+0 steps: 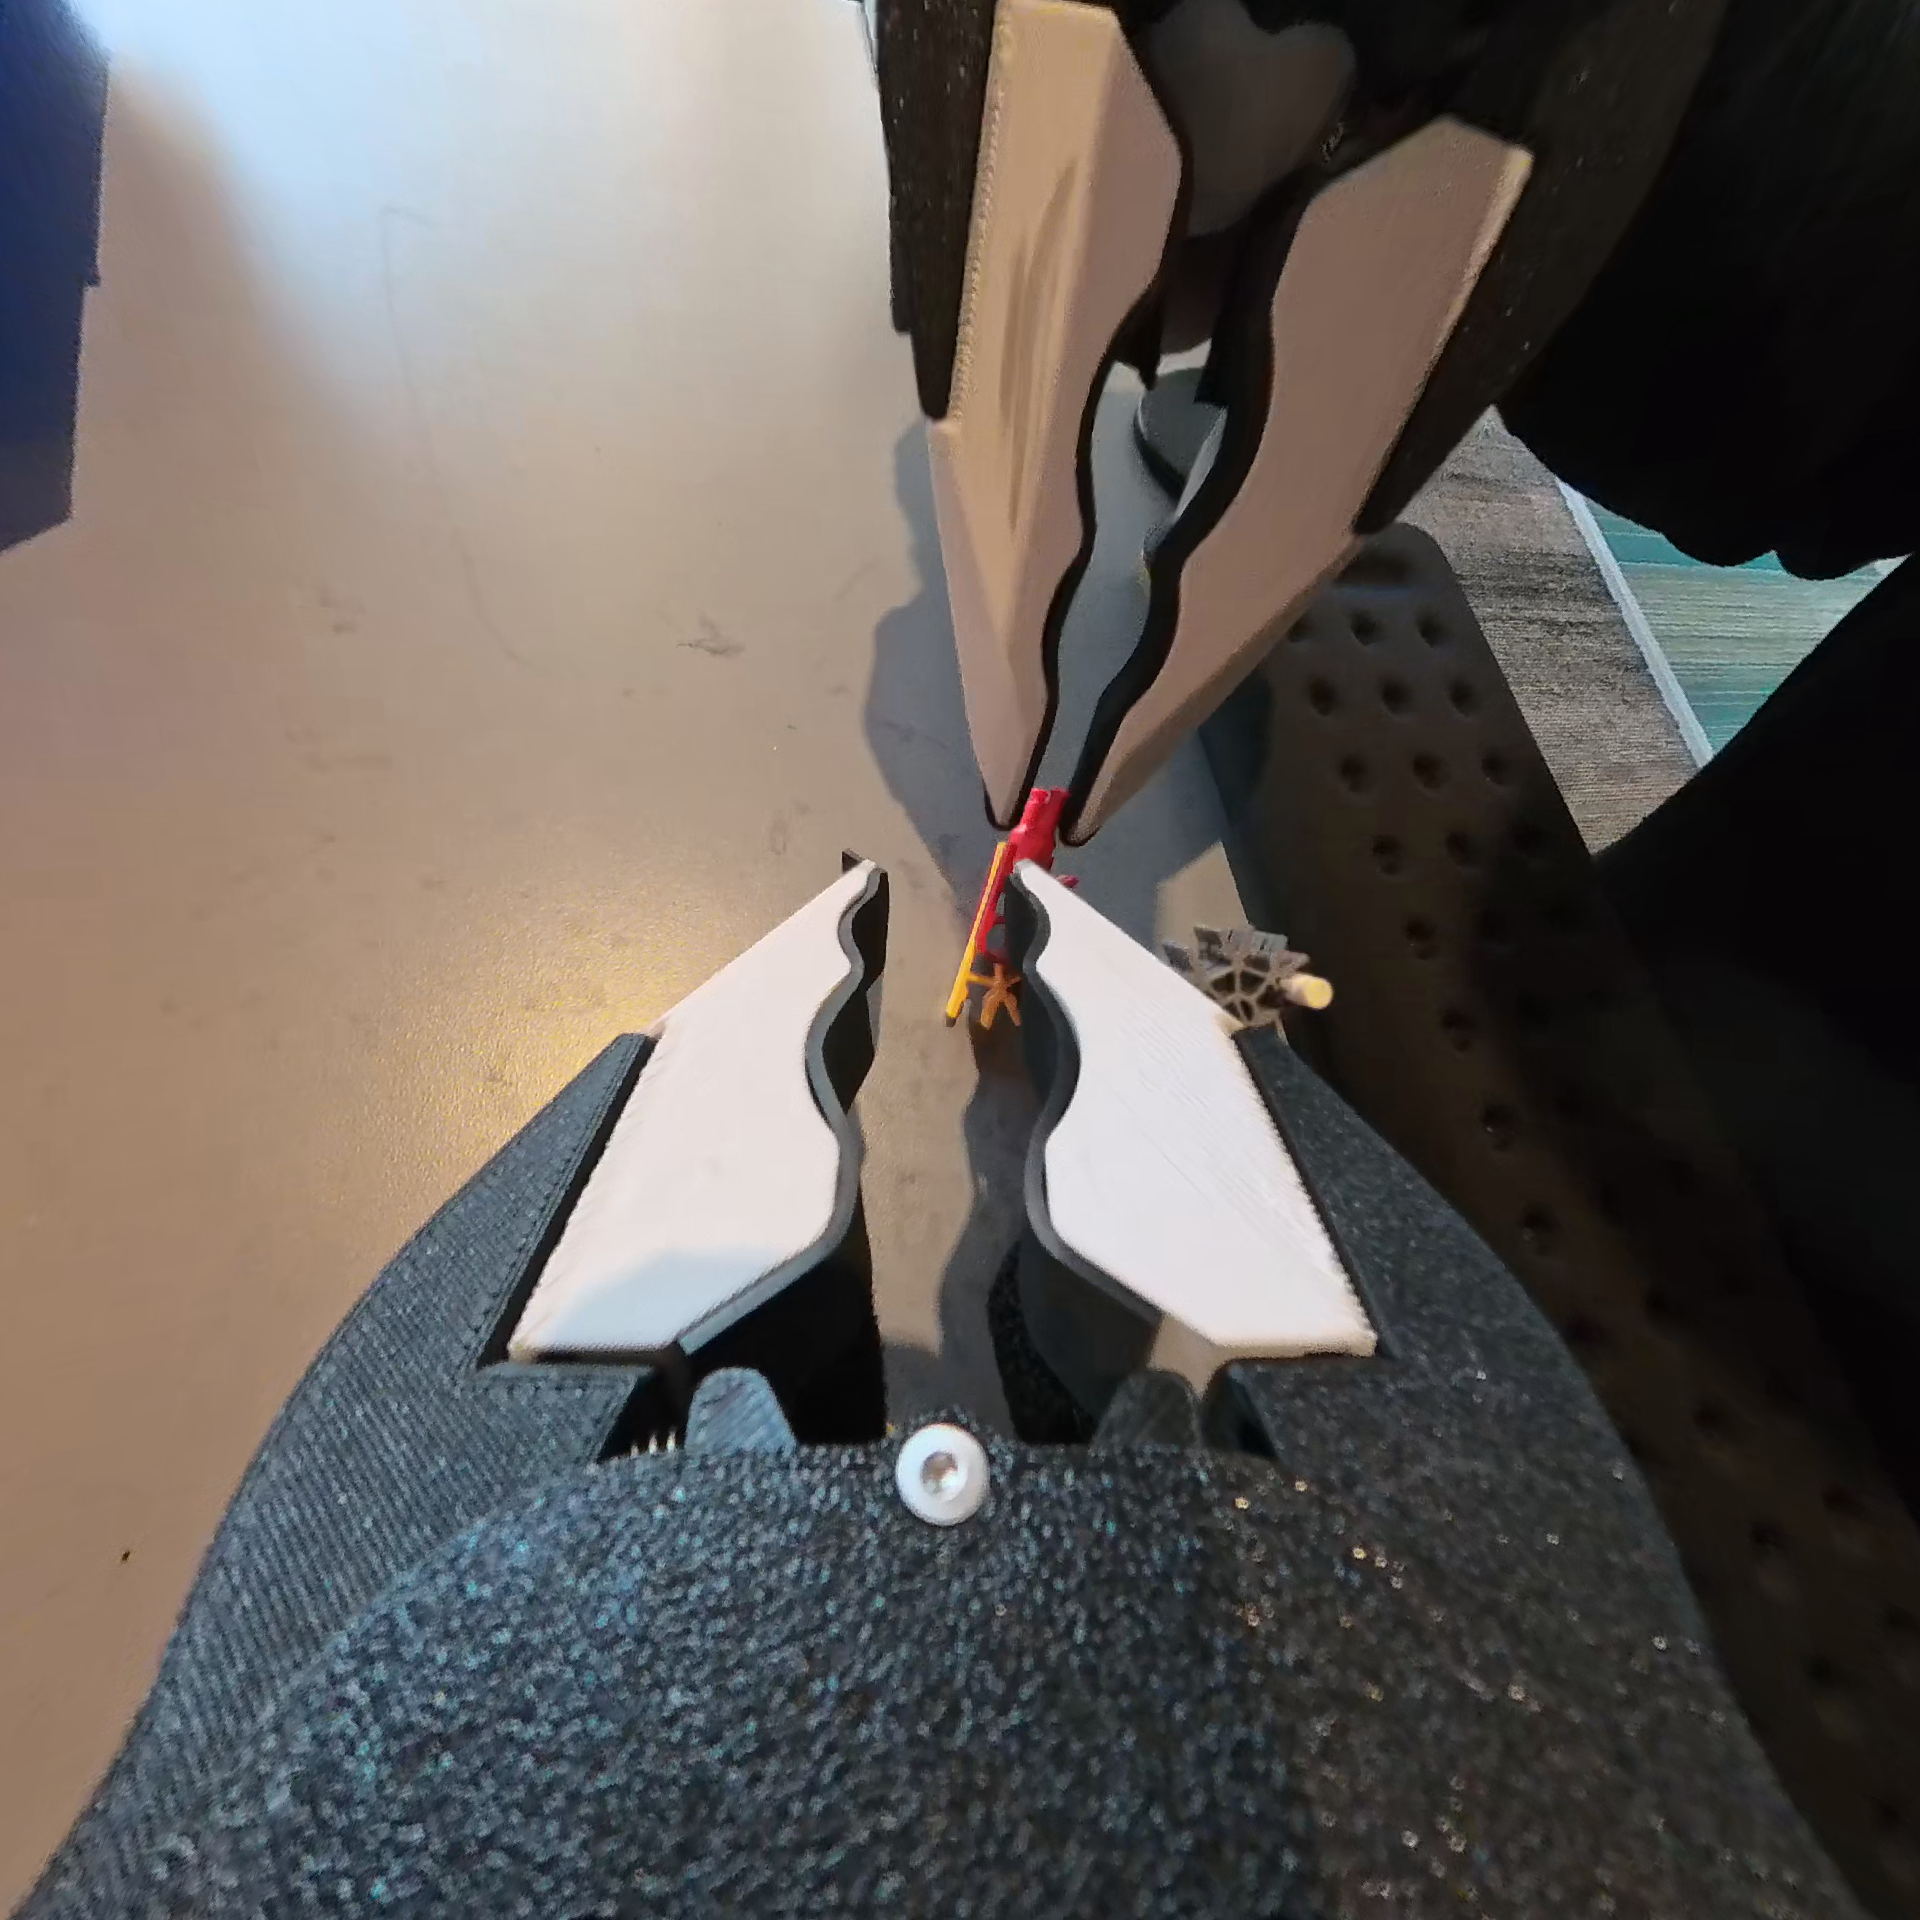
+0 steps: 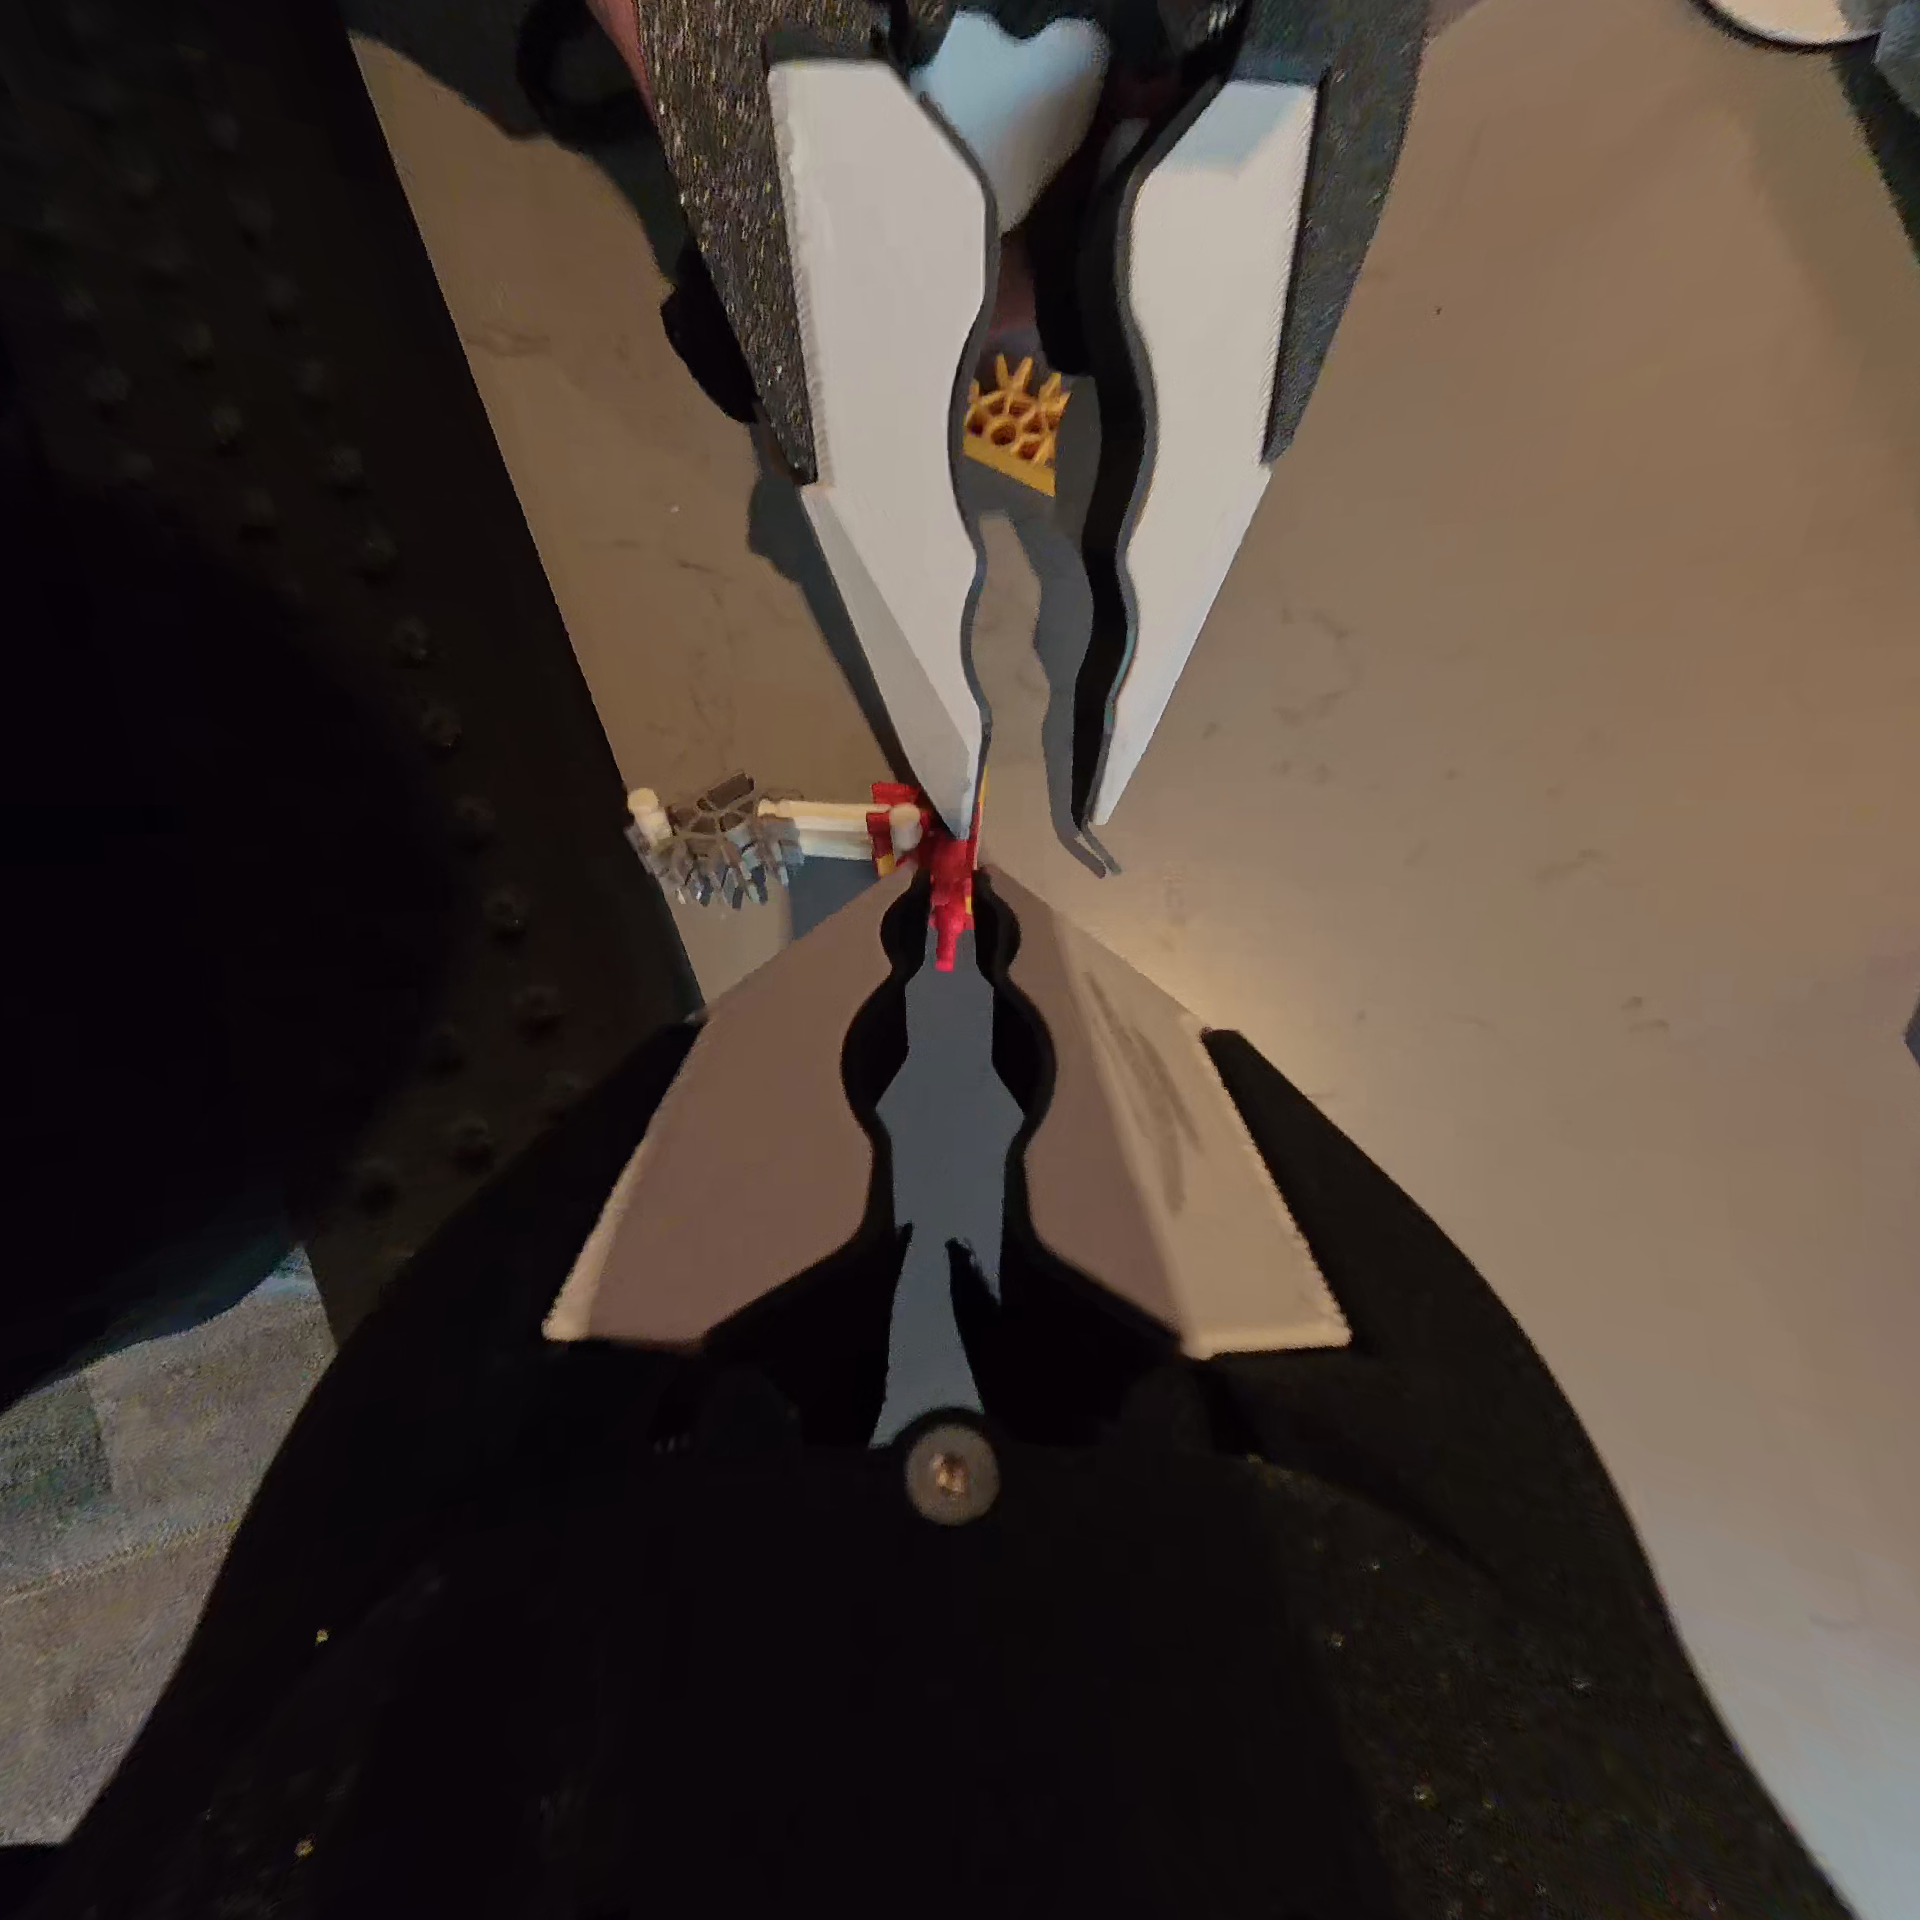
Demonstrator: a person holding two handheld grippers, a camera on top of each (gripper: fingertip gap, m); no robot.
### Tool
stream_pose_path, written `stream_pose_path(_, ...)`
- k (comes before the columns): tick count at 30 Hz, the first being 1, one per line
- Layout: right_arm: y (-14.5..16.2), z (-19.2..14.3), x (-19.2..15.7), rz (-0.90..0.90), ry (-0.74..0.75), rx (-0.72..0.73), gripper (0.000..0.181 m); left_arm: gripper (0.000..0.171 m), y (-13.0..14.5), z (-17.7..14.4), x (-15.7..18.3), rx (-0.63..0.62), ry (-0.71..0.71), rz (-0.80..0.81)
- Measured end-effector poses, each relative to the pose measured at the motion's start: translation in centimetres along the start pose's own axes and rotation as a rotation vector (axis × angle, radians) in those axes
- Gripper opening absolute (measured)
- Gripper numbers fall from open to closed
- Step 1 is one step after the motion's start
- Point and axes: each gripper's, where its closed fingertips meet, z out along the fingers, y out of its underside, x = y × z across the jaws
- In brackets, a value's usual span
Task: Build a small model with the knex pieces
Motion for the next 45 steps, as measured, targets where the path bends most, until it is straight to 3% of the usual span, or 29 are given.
stream_pose_path(34, 1.6, 0.8, -1.4, -0.009, -0.006, 0.012, 0.006, 0.017, 0.3, 1.1, 1.6, -0.044, 0.051, 0.034)
stream_pose_path(45, 1.6, 0.8, -1.7, -0.148, 0.111, -0.007, 0.007, 0.01, 0.4, 1.2, 2.2, -0.056, 0.043, 0.074)
